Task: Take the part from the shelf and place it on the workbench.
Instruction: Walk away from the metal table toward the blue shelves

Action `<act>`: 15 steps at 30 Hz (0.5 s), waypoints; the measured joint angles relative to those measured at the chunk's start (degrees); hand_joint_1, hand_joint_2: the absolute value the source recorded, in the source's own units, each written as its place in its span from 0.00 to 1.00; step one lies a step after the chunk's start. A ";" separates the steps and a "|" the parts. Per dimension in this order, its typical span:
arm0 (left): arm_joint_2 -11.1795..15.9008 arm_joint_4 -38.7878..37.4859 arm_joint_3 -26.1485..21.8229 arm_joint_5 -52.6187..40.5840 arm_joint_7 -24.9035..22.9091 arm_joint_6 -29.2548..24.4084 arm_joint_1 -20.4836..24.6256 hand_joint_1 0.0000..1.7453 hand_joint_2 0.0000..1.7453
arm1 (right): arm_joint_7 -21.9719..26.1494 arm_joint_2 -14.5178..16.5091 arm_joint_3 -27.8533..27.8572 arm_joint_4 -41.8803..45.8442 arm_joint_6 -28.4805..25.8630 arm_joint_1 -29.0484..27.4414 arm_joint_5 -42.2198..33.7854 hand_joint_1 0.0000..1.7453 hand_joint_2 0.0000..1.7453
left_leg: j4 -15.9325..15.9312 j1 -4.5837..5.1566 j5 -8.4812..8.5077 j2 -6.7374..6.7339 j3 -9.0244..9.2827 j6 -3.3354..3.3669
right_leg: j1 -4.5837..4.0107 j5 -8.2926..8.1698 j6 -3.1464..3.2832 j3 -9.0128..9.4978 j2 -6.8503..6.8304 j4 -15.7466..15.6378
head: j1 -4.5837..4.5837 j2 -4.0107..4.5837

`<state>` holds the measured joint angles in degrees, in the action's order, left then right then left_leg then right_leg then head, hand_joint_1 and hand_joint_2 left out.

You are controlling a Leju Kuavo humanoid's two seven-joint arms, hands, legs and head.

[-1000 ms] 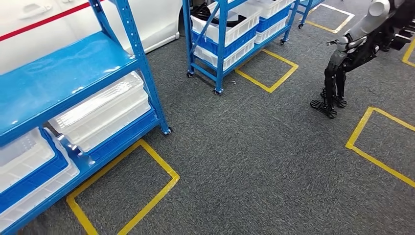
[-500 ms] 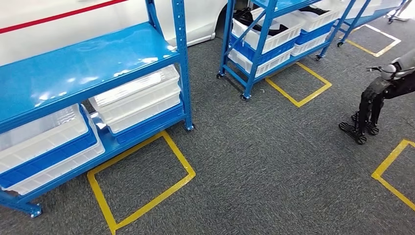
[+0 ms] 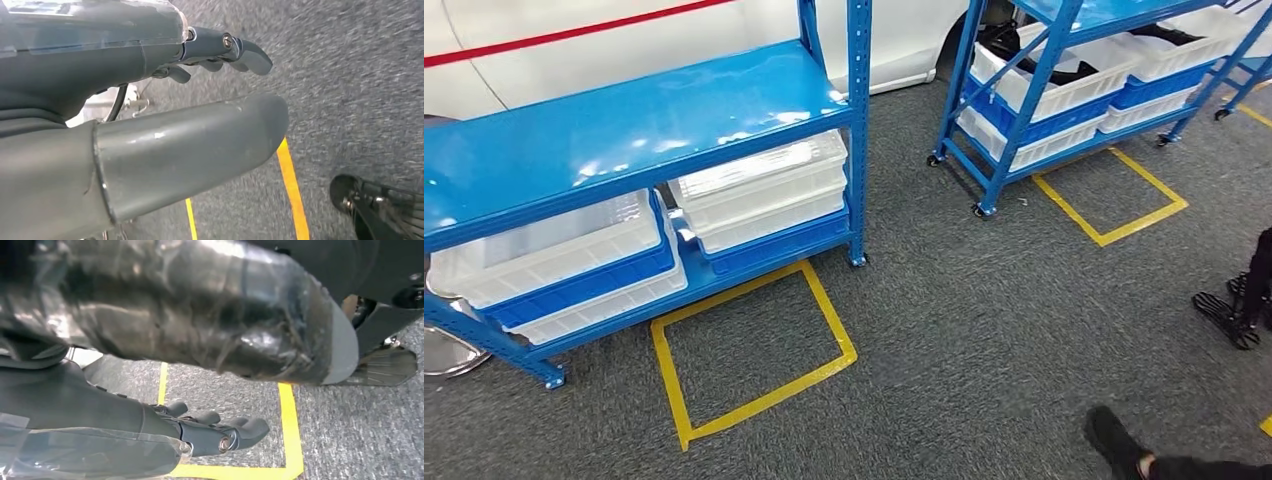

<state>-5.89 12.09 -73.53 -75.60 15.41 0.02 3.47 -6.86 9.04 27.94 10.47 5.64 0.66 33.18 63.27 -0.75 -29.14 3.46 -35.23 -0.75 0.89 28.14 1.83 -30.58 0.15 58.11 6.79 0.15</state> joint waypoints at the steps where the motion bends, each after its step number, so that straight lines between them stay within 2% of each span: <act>1: -0.02 0.00 0.00 0.00 0.00 -0.01 0.09 0.00 0.00 | 0.00 -0.01 0.01 -0.01 0.00 -0.13 0.00 0.00 0.00 | 3.63 0.06 -1.98 -1.40 -1.74 -0.13 | -0.11 0.01 0.22 -0.02 -0.77 -0.05 | -0.01 0.00; 2: -0.02 0.00 0.00 0.00 0.00 -0.01 0.15 0.00 0.00 | 0.00 -0.01 0.02 -0.01 0.00 -0.22 0.00 0.00 0.00 | 7.35 0.02 -3.61 -2.15 -3.47 -0.29 | -0.20 0.06 0.35 -0.08 -1.63 0.00 | -0.01 0.00; 3: -0.02 0.00 0.00 0.00 0.00 -0.01 0.14 0.00 0.00 | 0.00 -0.01 0.03 -0.02 0.00 -0.27 0.00 0.00 0.00 | 9.95 -0.02 -4.37 -2.56 -4.61 -0.44 | -0.25 0.14 0.37 -0.12 -2.46 0.08 | -0.01 0.00; 4: -0.03 0.00 0.00 -0.01 0.00 -0.01 0.08 0.00 0.00 | 0.00 -0.01 0.03 -0.02 0.00 -0.30 0.00 0.00 0.00 | 10.58 -0.08 -4.04 -2.83 -4.74 -0.57 | -0.28 0.25 0.34 -0.14 -3.26 0.17 | -0.01 0.00; 5: -0.03 0.00 0.00 -0.01 0.00 0.00 0.00 0.00 0.00 | 0.00 -0.01 0.04 -0.02 0.00 -0.29 0.00 0.00 0.00 | 8.90 -0.14 -2.70 -3.20 -3.70 -0.62 | -0.27 0.40 0.24 -0.12 -4.02 0.30 | -0.01 0.00; 6: -0.03 0.00 0.00 -0.02 0.00 0.00 -0.06 0.00 0.00 | 0.00 -0.01 0.04 -0.02 0.00 -0.26 0.00 0.00 0.00 | 5.30 -0.20 -0.78 -3.88 -1.65 -0.59 | -0.26 0.59 0.07 -0.03 -4.71 0.46 | -0.01 0.00; 8: -0.03 0.00 0.00 -0.02 0.02 -0.01 0.03 0.00 0.00 | 0.00 -0.02 0.04 -0.02 0.00 -0.23 0.00 0.00 0.00 | -2.13 -0.03 1.66 -6.07 2.31 -0.16 | -0.40 1.05 -0.46 0.22 -5.95 0.79 | 0.00 0.00; 9: -0.03 0.00 0.01 -0.02 0.03 -0.02 0.09 0.00 0.00 | 0.00 -0.02 0.04 -0.02 0.00 -0.22 0.00 0.00 0.00 | -4.09 0.13 2.05 -6.72 3.32 0.14 | -0.50 1.23 -0.78 0.35 -6.46 0.89 | 0.00 0.00; 10: -0.03 0.00 0.01 -0.03 0.06 -0.01 0.08 0.00 0.00 | 0.00 -0.03 0.05 -0.02 0.00 -0.11 0.00 0.00 0.00 | -4.76 0.33 1.94 -6.88 3.51 0.47 | -0.61 1.32 -1.11 0.48 -6.94 0.90 | 0.00 0.00; 12: -0.05 0.00 0.02 -0.11 0.18 0.01 -0.10 0.00 0.00 | 0.00 -0.04 0.06 -0.01 -0.02 0.22 0.00 0.00 0.00 | -5.01 0.34 2.23 -5.75 3.40 1.18 | -0.60 1.43 -1.78 0.80 -7.65 0.81 | -0.01 0.00; 13: -0.12 0.00 0.03 -0.15 0.29 0.03 -0.15 0.00 0.00 | -0.01 -0.05 0.06 -0.01 -0.05 0.34 0.00 0.00 0.00 | -5.32 0.20 2.46 -5.22 3.47 1.60 | -0.49 1.88 -2.13 0.84 -6.86 1.20 | 0.01 0.00; 15: -0.26 0.00 0.05 -0.13 0.55 0.09 -0.02 0.00 0.00 | 0.06 -0.07 0.09 0.01 -0.52 0.23 -0.11 0.00 0.00 | -5.87 -0.15 3.01 -4.35 3.69 2.37 | -0.17 4.56 -2.69 -0.62 -3.57 4.93 | 0.03 0.00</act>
<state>-6.15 12.09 -73.48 -75.73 15.96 0.11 3.45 -6.80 8.97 28.03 10.47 5.12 0.89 33.06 57.40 -0.90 -26.13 -0.89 -31.54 1.63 0.72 32.69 -0.86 -31.20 -3.42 63.05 6.82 0.15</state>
